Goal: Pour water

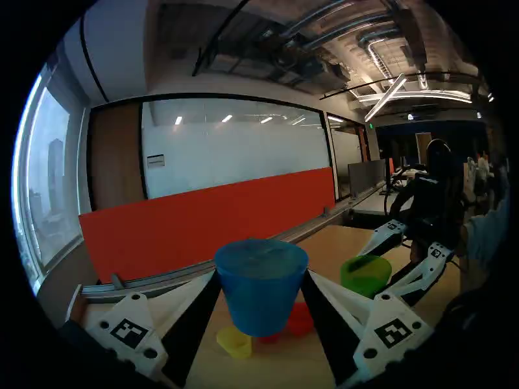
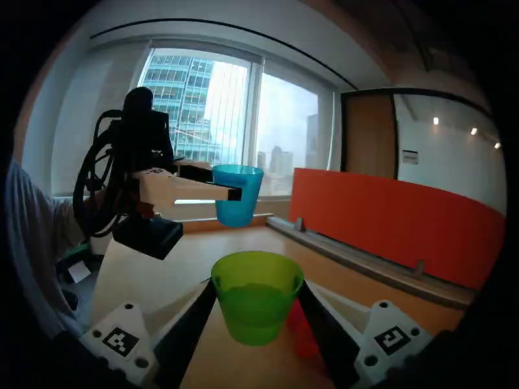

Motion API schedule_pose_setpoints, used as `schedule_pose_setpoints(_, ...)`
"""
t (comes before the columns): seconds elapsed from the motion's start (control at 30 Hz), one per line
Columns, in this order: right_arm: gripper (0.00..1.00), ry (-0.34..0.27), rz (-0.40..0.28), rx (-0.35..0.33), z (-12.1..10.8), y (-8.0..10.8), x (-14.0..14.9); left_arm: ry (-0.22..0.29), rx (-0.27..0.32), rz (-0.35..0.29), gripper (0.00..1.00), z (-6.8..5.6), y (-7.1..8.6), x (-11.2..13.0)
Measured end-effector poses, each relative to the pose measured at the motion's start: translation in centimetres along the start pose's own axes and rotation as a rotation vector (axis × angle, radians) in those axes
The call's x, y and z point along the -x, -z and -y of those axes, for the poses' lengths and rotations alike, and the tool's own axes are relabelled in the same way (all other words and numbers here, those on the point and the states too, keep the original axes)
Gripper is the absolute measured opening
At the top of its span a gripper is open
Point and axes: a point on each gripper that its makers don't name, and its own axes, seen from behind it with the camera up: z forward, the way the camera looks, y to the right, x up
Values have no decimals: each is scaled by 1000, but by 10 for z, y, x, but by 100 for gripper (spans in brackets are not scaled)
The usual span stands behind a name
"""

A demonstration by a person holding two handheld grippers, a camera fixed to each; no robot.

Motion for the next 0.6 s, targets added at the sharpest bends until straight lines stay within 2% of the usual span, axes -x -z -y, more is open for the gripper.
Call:
schedule_pose_setpoints(0.23,90,13,33,0,0,4,8,17,18,16,85,-6,1,17)
schedule_pose_setpoints(0.6,90,9,82,14,-11,16,21,50,71,76,85,-20,-1,59)
